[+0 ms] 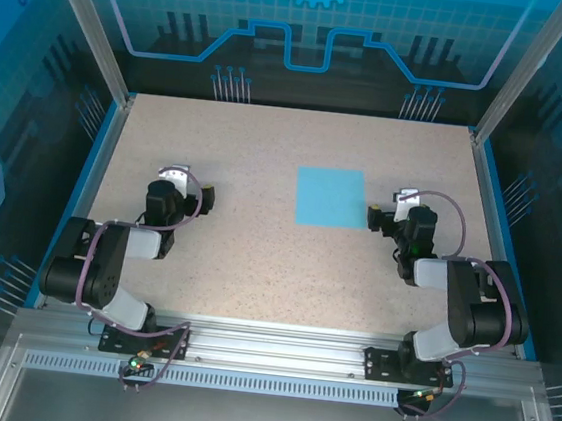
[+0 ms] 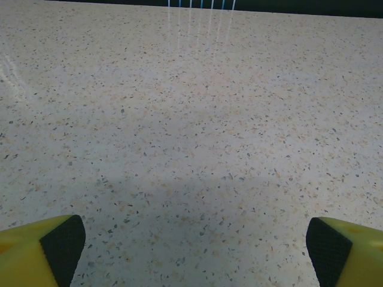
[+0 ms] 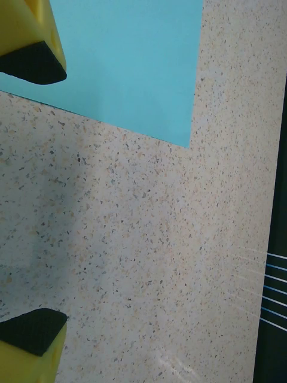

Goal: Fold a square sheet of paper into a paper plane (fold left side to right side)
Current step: Move the square sheet of paper to the center of the table.

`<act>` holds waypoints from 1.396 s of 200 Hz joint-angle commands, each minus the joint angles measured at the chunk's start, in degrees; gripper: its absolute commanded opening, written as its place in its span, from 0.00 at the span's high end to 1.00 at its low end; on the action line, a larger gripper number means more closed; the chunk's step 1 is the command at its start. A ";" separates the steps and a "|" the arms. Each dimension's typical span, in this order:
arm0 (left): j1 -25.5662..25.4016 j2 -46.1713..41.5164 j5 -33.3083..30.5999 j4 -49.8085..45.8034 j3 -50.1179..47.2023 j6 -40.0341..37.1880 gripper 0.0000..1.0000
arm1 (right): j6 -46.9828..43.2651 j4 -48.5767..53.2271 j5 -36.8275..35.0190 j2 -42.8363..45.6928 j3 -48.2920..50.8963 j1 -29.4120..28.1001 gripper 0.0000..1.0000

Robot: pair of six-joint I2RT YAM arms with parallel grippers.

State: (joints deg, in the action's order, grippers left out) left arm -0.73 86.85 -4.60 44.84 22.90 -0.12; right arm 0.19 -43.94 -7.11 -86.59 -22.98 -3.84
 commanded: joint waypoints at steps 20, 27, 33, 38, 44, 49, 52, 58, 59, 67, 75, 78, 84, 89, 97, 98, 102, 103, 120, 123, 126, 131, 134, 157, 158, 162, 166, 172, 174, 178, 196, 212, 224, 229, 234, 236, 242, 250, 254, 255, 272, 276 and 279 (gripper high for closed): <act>0.33 0.07 1.30 0.07 0.99 0.12 0.01 | -0.04 0.00 -0.60 0.43 -1.34 -0.44 0.00; 0.31 0.03 1.28 0.07 0.95 0.12 0.01 | -0.05 0.00 -0.56 0.39 -1.36 -0.52 0.00; 0.33 0.06 1.28 0.06 0.93 0.12 0.01 | -0.01 0.00 -0.62 0.41 -1.36 -0.47 0.00; 0.29 0.03 1.34 0.07 0.92 0.12 0.01 | -0.10 -0.01 -0.55 0.31 -1.34 -0.42 0.00; 0.34 0.00 1.33 0.07 0.98 0.12 0.01 | -0.03 -0.01 -0.57 0.40 -1.32 -0.46 0.00; 0.31 0.00 1.29 0.07 0.95 0.12 0.01 | -0.02 0.00 -0.60 0.44 -1.30 -0.47 0.00; 0.34 0.07 1.33 0.07 1.00 0.12 0.01 | -0.02 0.00 -0.62 0.37 -1.30 -0.49 0.00; 0.29 0.04 1.29 0.06 0.97 0.12 0.01 | -0.07 0.00 -0.61 0.45 -1.28 -0.45 0.00; 0.29 0.06 1.28 0.02 0.99 0.12 0.01 | -0.09 0.00 -0.62 0.41 -1.28 -0.46 0.00; 0.29 0.03 1.33 0.07 0.95 0.12 0.01 | -0.01 -0.01 -0.59 0.45 -1.31 -0.44 0.00; 0.29 0.01 1.30 0.03 1.00 0.12 0.01 | -0.04 0.00 -0.60 0.30 -1.36 -0.41 0.00; 0.29 0.07 1.28 0.07 0.94 0.12 0.01 | -0.02 -0.01 -0.62 0.41 -1.36 -0.44 0.00; 0.30 0.07 1.30 0.07 0.98 0.12 0.01 | -0.09 0.00 -0.62 0.36 -1.29 -0.46 0.00; 0.33 0.08 1.26 0.07 0.95 0.08 0.01 | -0.02 0.00 -0.58 0.37 -1.34 -0.39 0.00; 0.29 0.03 1.28 0.03 0.93 0.12 0.01 | -0.01 0.04 -0.42 0.37 -1.36 -0.45 0.00; 0.29 0.01 1.31 0.01 0.93 0.12 0.01 | -0.01 0.11 -0.34 0.37 -1.36 -0.46 0.00; 0.29 0.00 1.27 0.02 0.96 0.12 0.01 | 0.09 0.32 0.21 0.39 -1.51 -0.17 0.00; 0.29 0.04 1.27 -0.04 0.94 0.12 0.01 | 0.13 0.38 0.45 0.42 -1.53 -0.06 0.00; 0.34 0.01 1.29 -0.10 1.00 0.12 0.01 | 0.36 0.36 2.11 0.54 -1.38 0.82 0.00; 0.31 0.03 1.26 0.03 0.93 0.12 0.01 | 0.42 0.35 2.21 0.52 -1.40 0.77 0.00; 0.29 0.07 1.31 0.07 0.94 0.12 0.01 | 0.41 0.35 2.24 0.58 -1.39 0.83 0.00; 0.29 -0.05 1.35 0.14 0.84 0.12 0.01 | 0.43 0.27 2.56 0.61 -1.29 0.91 0.00; 0.29 -0.04 1.09 0.11 0.90 0.12 0.01 | 0.51 0.19 2.81 0.63 -1.23 1.06 0.00; 0.34 -3.24 -1.24 -3.55 1.63 1.18 0.01 | 2.21 4.49 2.52 2.78 -2.58 2.16 0.00; 0.31 -3.43 -1.31 -3.81 1.67 1.18 0.01 | 2.24 4.70 2.57 2.98 -2.67 2.16 0.00; 0.36 -4.85 -1.56 -4.73 1.51 1.22 0.01 | 2.12 5.43 2.75 3.76 -2.93 2.19 0.00; 0.30 -6.18 -1.93 -5.65 1.39 1.34 0.01 | 1.95 7.36 2.72 4.83 -3.27 2.19 0.00; 0.29 -8.38 -2.63 -7.16 1.22 1.59 0.01 | 2.52 10.76 1.84 6.50 -4.28 2.24 0.00; 0.29 -9.20 -2.85 -7.82 1.26 1.72 0.01 | 2.84 11.98 1.49 7.22 -4.66 2.19 0.00; 0.29 -10.87 -3.26 -9.44 1.43 2.01 0.01 | 3.42 14.43 0.78 8.52 -5.16 2.25 0.00; 0.30 -18.33 -4.88 -19.81 3.91 4.66 0.01 | 6.33 23.06 0.08 14.41 -7.26 2.13 0.00; 0.21 -23.71 -4.79 -29.37 7.32 7.93 0.01 | 10.60 34.27 -0.59 18.47 -11.17 1.50 0.00; 0.21 -26.68 -4.13 -37.09 10.50 11.86 0.01 | 13.20 42.35 -0.38 20.28 -14.42 0.55 0.00; 0.21 -27.52 -3.63 -40.05 11.76 13.92 0.01 | 14.17 44.28 0.07 20.91 -15.35 -0.10 0.00; 0.24 -28.13 -2.59 -43.05 13.13 15.92 0.01 | 15.23 46.61 0.26 21.58 -16.26 -0.85 0.00; 0.21 -28.33 -2.08 -43.73 13.71 16.95 0.01 | 15.73 47.31 0.21 21.69 -16.47 -1.16 0.00; 0.20 -28.68 -0.38 -46.94 15.32 19.16 0.01 | 17.23 49.62 0.05 22.04 -17.40 -2.39 0.00; 0.21 -28.63 1.75 -51.54 17.44 21.93 0.01 | 19.32 53.63 -0.23 22.09 -18.78 -3.89 0.00; 0.21 -28.44 2.65 -53.51 18.43 23.45 0.01 | 20.19 55.62 -0.33 21.71 -19.73 -4.67 0.00; 0.20 -28.33 2.88 -54.01 18.64 23.65 0.01 | 20.37 56.20 -0.34 21.63 -19.99 -4.90 0.00; 0.16 -25.70 8.41 -60.08 21.75 29.09 0.01 | 22.94 64.03 -1.08 18.75 -23.45 -8.58 0.00; 0.12 -24.91 10.67 -60.83 22.22 30.03 0.01 | 23.57 65.74 -1.45 17.93 -24.52 -9.45 0.00; 0.00 -24.14 12.25 -61.20 22.47 30.61 0.01 | 24.04 66.82 -1.69 16.93 -25.21 -10.32 0.00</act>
State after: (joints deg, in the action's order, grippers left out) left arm -0.73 59.18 -2.90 -0.95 42.37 19.99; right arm 17.63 5.08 -7.46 -65.69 -43.92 -9.47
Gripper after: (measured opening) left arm 0.987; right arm 0.997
